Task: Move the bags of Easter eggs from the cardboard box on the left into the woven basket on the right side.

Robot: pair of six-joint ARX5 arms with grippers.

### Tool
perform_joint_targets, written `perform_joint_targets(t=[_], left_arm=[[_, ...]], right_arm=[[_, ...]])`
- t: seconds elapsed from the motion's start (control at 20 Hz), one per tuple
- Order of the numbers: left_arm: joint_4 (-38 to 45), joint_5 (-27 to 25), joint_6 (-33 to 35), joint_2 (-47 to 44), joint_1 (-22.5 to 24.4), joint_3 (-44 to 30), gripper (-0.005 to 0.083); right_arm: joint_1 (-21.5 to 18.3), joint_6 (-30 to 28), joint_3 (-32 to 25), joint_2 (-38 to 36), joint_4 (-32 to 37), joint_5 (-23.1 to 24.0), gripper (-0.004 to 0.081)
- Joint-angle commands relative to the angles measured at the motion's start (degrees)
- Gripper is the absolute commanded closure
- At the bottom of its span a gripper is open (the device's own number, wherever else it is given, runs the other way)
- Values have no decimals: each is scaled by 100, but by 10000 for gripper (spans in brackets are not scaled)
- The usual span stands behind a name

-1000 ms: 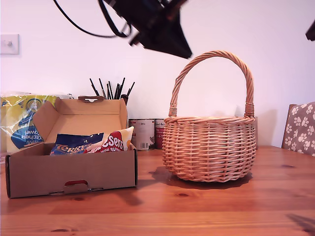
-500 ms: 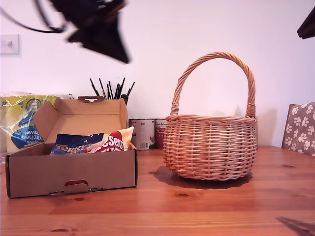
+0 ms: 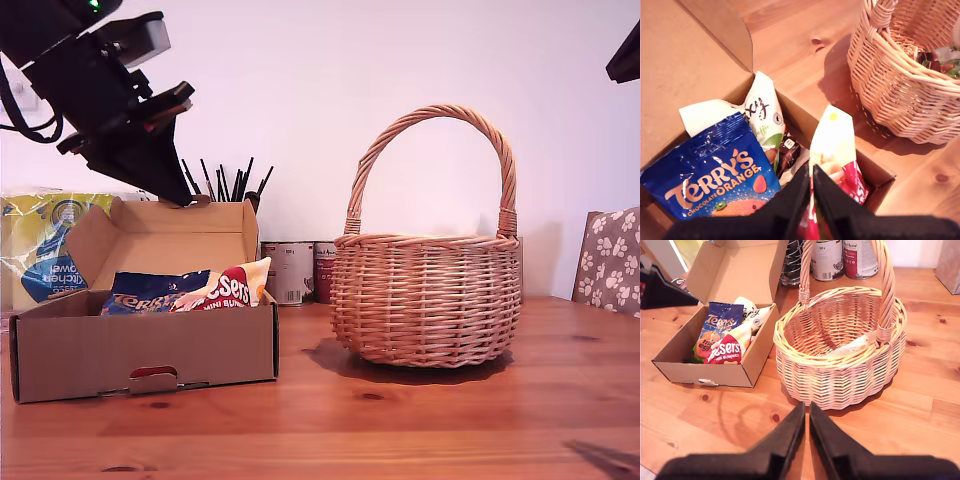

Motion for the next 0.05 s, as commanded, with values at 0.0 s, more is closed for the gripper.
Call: perform_joint_targets(t=[0.0], left_arm=[[42,9,57,0,-15,-9,793]], right_arm=[[-7,2,-138,-4,17,2,780]])
